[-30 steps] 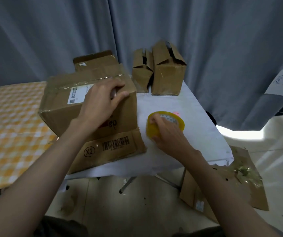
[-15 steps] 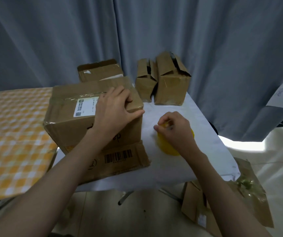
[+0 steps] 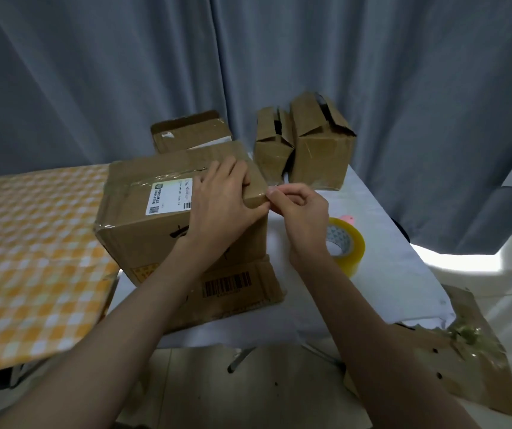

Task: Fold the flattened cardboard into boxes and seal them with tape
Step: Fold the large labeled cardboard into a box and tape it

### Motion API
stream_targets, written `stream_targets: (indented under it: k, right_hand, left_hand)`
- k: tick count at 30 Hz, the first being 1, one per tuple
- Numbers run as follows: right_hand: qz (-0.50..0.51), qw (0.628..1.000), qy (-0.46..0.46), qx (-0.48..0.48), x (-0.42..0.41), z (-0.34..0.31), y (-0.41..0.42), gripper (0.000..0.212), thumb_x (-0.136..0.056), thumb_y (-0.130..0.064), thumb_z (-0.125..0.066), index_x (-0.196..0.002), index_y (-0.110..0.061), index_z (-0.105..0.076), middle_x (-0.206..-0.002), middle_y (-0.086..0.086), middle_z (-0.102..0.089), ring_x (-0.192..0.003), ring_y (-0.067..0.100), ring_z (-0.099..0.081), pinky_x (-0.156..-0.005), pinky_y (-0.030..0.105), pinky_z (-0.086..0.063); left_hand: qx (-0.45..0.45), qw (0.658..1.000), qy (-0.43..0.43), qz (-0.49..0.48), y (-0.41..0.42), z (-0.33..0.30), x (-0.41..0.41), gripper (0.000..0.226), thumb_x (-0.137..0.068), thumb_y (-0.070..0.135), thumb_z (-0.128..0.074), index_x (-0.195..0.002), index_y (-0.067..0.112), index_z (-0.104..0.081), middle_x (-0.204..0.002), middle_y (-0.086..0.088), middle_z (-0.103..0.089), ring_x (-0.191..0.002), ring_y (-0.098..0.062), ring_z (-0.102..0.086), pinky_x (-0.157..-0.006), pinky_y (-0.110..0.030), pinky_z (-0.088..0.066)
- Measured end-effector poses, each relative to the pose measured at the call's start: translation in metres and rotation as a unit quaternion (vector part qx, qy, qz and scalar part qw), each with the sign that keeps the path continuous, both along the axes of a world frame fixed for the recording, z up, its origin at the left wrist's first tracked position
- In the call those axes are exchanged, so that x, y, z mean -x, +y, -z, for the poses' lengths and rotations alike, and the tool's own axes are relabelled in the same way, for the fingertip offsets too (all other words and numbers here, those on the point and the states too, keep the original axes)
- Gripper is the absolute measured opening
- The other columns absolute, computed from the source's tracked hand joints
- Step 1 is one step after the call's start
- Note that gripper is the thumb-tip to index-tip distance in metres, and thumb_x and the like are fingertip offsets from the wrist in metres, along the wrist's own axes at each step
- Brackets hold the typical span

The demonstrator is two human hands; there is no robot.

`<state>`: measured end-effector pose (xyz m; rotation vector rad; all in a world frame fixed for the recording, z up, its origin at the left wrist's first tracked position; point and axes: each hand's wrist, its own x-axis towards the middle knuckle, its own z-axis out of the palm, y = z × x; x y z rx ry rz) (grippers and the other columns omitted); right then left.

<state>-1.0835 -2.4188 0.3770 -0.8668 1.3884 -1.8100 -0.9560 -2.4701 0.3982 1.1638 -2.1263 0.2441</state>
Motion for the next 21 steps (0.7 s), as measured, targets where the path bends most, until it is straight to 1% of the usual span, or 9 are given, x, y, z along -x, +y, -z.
stream_targets:
  k: [3, 6, 9, 11, 13, 16, 17, 19, 21]
  right_hand:
    - [-0.015, 0.993, -0.118, -0.014, -0.004, -0.006, -0.003, 0.024, -0.082, -0.012, -0.079, -0.097, 0.004, -0.068, -0.081, 0.011, -0.072, -0.074, 0.017, -0.070, -0.071, 0.024, -0.059]
    - [-0.031, 0.979, -0.197, -0.032, -0.002, -0.010, -0.007, 0.019, -0.085, -0.007, -0.075, -0.099, 0.001, -0.065, -0.089, 0.013, -0.071, -0.080, 0.015, -0.068, -0.068, 0.022, -0.056]
    - [-0.085, 0.956, -0.271, -0.067, 0.001, -0.013, -0.010, 0.026, -0.089, -0.003, -0.067, -0.115, -0.002, -0.064, -0.107, 0.013, -0.073, -0.095, 0.017, -0.069, -0.077, 0.027, -0.056]
    - [-0.117, 0.946, -0.295, -0.070, 0.005, -0.014, -0.010, 0.026, -0.090, -0.001, -0.061, -0.116, -0.007, -0.065, -0.106, 0.012, -0.073, -0.100, 0.020, -0.069, -0.088, 0.033, -0.056]
    - [-0.126, 0.956, -0.253, -0.074, 0.006, -0.015, -0.010, 0.021, -0.092, -0.002, -0.059, -0.108, -0.011, -0.069, -0.100, 0.009, -0.073, -0.096, 0.018, -0.068, -0.091, 0.033, -0.055]
    - [-0.111, 0.981, -0.146, -0.068, 0.004, -0.014, -0.007, 0.018, -0.094, -0.009, -0.059, -0.103, -0.013, -0.074, -0.085, 0.002, -0.068, -0.080, 0.012, -0.061, -0.080, 0.027, -0.053]
    - [-0.096, 0.987, -0.109, -0.062, 0.003, -0.013, -0.007, 0.016, -0.094, -0.012, -0.061, -0.101, -0.014, -0.075, -0.086, 0.001, -0.070, -0.082, 0.012, -0.062, -0.078, 0.026, -0.053]
    - [-0.051, 0.997, -0.017, -0.054, 0.003, -0.011, -0.008, 0.013, -0.089, -0.022, -0.068, -0.096, -0.019, -0.078, -0.090, -0.004, -0.074, -0.089, 0.010, -0.067, -0.080, 0.028, -0.056]
    - [-0.008, 0.996, 0.077, -0.043, 0.002, -0.007, -0.011, 0.012, -0.083, -0.032, -0.075, -0.092, -0.025, -0.079, -0.092, -0.006, -0.074, -0.091, 0.008, -0.067, -0.082, 0.029, -0.056]
  left_hand:
    - [0.009, 1.000, -0.008, -0.002, 0.000, 0.001, 0.000, 0.045, -0.072, 0.057, -0.070, -0.086, 0.020, -0.050, -0.093, 0.004, -0.048, -0.087, -0.015, -0.042, -0.072, -0.032, -0.030]
    - [0.015, 1.000, -0.015, -0.004, 0.001, 0.002, 0.000, 0.044, -0.073, 0.056, -0.070, -0.088, 0.020, -0.050, -0.095, 0.003, -0.048, -0.089, -0.016, -0.043, -0.073, -0.033, -0.032]
    - [0.013, 1.000, -0.024, 0.005, 0.002, 0.002, -0.001, 0.042, -0.073, 0.054, -0.069, -0.089, 0.020, -0.050, -0.097, 0.003, -0.049, -0.091, -0.016, -0.044, -0.073, -0.032, -0.030]
    - [0.009, 0.999, -0.031, 0.012, 0.002, 0.000, -0.003, 0.044, -0.074, 0.058, -0.066, -0.090, 0.021, -0.049, -0.097, 0.004, -0.049, -0.090, -0.016, -0.044, -0.072, -0.032, -0.028]
    - [-0.008, 0.999, -0.038, 0.032, -0.003, -0.006, -0.006, 0.043, -0.082, 0.065, -0.056, -0.093, 0.023, -0.050, -0.098, 0.007, -0.049, -0.090, -0.013, -0.043, -0.072, -0.033, -0.035]
    - [-0.025, 0.995, -0.045, 0.087, -0.015, -0.018, -0.014, 0.029, -0.096, 0.054, -0.049, -0.104, 0.026, -0.055, -0.102, 0.008, -0.053, -0.092, -0.011, -0.046, -0.079, -0.035, -0.044]
    - [-0.023, 0.993, -0.057, 0.105, -0.019, -0.022, -0.017, 0.026, -0.097, 0.049, -0.050, -0.108, 0.026, -0.057, -0.103, 0.008, -0.053, -0.093, -0.011, -0.046, -0.080, -0.033, -0.043]
    - [-0.017, 0.987, -0.094, 0.130, -0.026, -0.025, -0.021, 0.026, -0.097, 0.044, -0.052, -0.114, 0.026, -0.061, -0.104, 0.009, -0.050, -0.093, -0.009, -0.043, -0.077, -0.027, -0.037]
    - [-0.011, 0.979, -0.129, 0.157, -0.032, -0.026, -0.023, 0.026, -0.099, 0.041, -0.051, -0.118, 0.028, -0.064, -0.107, 0.011, -0.052, -0.094, -0.006, -0.040, -0.075, -0.021, -0.029]
